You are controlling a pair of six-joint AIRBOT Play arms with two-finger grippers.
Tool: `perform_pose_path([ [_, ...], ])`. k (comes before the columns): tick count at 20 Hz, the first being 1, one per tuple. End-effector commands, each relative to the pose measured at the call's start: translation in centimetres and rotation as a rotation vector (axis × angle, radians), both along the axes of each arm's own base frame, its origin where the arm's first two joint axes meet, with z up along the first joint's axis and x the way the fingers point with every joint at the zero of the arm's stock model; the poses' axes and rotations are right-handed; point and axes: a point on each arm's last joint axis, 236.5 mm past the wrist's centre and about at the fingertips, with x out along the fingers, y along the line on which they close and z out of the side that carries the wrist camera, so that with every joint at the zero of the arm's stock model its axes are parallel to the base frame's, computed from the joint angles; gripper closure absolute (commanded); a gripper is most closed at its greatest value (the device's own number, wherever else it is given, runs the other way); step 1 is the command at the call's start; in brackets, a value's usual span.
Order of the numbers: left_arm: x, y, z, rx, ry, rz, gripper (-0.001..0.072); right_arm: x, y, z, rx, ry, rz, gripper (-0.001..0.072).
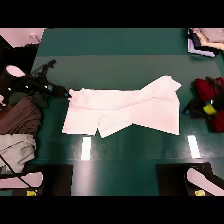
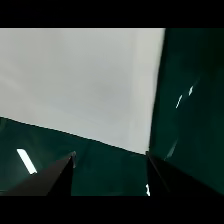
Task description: Fold the shirts.
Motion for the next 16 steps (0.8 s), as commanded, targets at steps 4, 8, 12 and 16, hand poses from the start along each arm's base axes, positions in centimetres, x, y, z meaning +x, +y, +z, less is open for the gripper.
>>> perform_pose_path([
  [4,0.2,-0.2,4.2,-0.003,-0.066,0.004,0.0686,-5.3,1.6,-6.6,0.151,0.069,-0.149,0.0212],
  [8,-0.3,-0.3,4.1,-0.010,-0.039,-0.002,0.0685,-4.8,2.6,-8.2,0.212,0.081,-0.181,0.0266],
  [12,-0.7,-0.5,4.1,-0.013,-0.026,-0.013,0.0686,-3.9,2.4,-8.6,0.212,0.061,-0.206,0.0327],
  [16,-0.8,-0.5,4.1,-0.013,-0.025,-0.014,0.0685,-2.3,1.1,-7.6,0.142,-0.047,-0.217,0.0696],
])
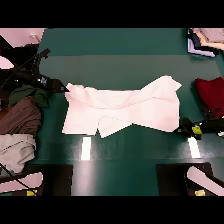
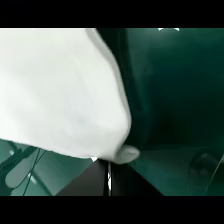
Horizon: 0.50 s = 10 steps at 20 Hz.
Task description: Fold the shirts.
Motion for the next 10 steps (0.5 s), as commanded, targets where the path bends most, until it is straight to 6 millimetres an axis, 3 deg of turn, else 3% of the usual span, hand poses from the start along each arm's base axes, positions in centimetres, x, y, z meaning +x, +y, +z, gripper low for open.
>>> perform_pose_path([
  [1,-0.1,-0.1,0.1,-0.002,0.005,-0.001,0.0685,1.6,-1.0,1.1,-0.065,-0.097,-0.026,0.0696],
  [3,0.0,0.0,0.5,-0.006,0.006,0.020,0.0686,2.4,-1.4,2.9,-0.102,-0.164,-0.028,0.0698],
  [5,1.0,0.1,3.2,-0.013,-0.053,0.051,0.0686,4.1,-1.7,6.4,-0.124,-0.263,-0.025,0.0699],
  [7,2.3,0.1,8.6,-0.020,-0.170,0.079,0.0686,6.8,-2.0,11.8,-0.142,-0.413,-0.033,0.0699],
  [10,2.6,0.2,19.7,-0.020,-0.431,0.100,0.0686,9.6,-1.9,21.1,-0.201,-0.652,-0.018,0.0701],
])
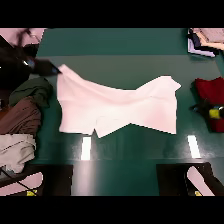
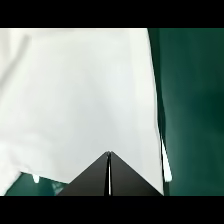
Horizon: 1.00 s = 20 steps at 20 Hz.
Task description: Fold the shirts.
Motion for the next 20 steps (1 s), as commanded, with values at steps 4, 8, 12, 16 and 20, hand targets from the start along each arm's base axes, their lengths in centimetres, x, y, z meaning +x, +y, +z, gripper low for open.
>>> perform_pose_path([
  [4,-2.1,-0.2,14.7,0.003,-0.304,0.030,0.0686,0.4,-0.2,7.4,-0.123,-0.079,0.042,0.0697],
  [8,-2.0,1.3,9.4,0.074,-0.158,0.055,0.0685,-1.7,4.7,-1.2,0.034,0.182,0.198,0.0285],
  [12,-2.2,1.9,3.1,0.086,0.003,0.068,0.0686,-2.9,13.1,-8.6,0.162,0.326,0.342,0.0242],
  [16,-2.7,1.8,-0.1,0.080,0.084,0.069,0.0685,-3.0,21.5,-12.2,0.237,0.338,0.397,0.0265],
  [20,-2.8,1.8,-0.1,0.080,0.085,0.067,0.0685,-4.6,25.8,-14.4,0.197,0.397,0.498,0.0265],
])
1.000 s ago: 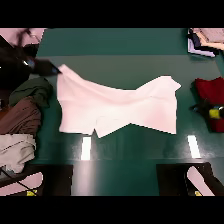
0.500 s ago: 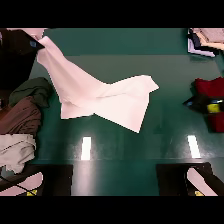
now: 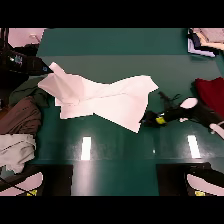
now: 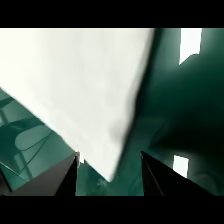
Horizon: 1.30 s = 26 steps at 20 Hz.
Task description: Fold the shirts.
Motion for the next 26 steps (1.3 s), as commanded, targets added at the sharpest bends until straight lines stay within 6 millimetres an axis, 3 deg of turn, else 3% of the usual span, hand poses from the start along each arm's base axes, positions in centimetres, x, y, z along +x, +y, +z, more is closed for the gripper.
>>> perform_pose_path([
  [1,-0.2,0.1,-0.7,0.004,0.017,0.000,0.0685,-1.0,3.6,-2.2,-0.022,0.020,0.063,0.0265],
  [3,-0.2,0.1,-0.7,0.004,0.017,0.000,0.0685,-0.9,4.1,-2.3,-0.023,0.026,0.066,0.0281],
  [4,-0.2,0.1,-0.7,0.004,0.017,0.000,0.0685,-0.9,4.1,-2.2,-0.022,0.024,0.065,0.0346],
  [6,-0.2,0.1,-0.7,0.003,0.016,0.000,0.0685,-0.6,3.9,-1.8,-0.025,-0.008,0.076,0.0680],
  [8,0.0,0.1,0.0,0.004,-0.005,0.003,0.0685,0.9,3.6,0.2,-0.012,-0.105,0.067,0.0697],
  [9,0.3,0.1,1.4,0.005,-0.042,0.008,0.0686,2.1,3.2,2.0,0.001,-0.163,0.041,0.0698],
  [11,0.8,0.2,5.8,0.003,-0.149,0.024,0.0685,5.5,1.9,8.4,0.042,-0.331,-0.019,0.0699],
  [14,-0.6,-0.1,16.3,0.006,-0.405,0.032,0.0685,10.0,-2.4,23.6,0.086,-0.695,-0.135,0.0699],
  [16,-3.5,-0.4,24.1,0.003,-0.603,0.047,0.0685,10.1,-6.0,34.4,0.073,-0.943,-0.192,0.0699],
  [17,-5.6,-0.6,27.6,-0.009,-0.704,0.060,0.0685,9.2,-7.7,39.6,0.051,-1.064,-0.219,0.0699],
  [19,-10.3,-0.8,33.1,-0.033,-0.891,0.087,0.0685,6.1,-10.4,47.7,-0.014,-1.261,-0.262,0.0699],
  [21,-15.4,-1.1,36.9,-0.051,-1.035,0.103,0.0685,2.5,-12.1,53.3,-0.109,-1.404,-0.290,0.0699],
  [22,-18.0,-1.4,38.5,-0.064,-1.100,0.104,0.0685,0.8,-12.7,55.1,-0.165,-1.451,-0.302,0.0699],
  [24,-22.4,-1.7,40.9,-0.088,-1.216,0.111,0.0686,-1.7,-14.0,57.4,-0.295,-1.505,-0.330,0.0699],
  [26,-25.1,-1.9,41.8,-0.091,-1.268,0.111,0.0686,-3.2,-15.0,58.2,-0.410,-1.503,-0.365,0.0699],
])
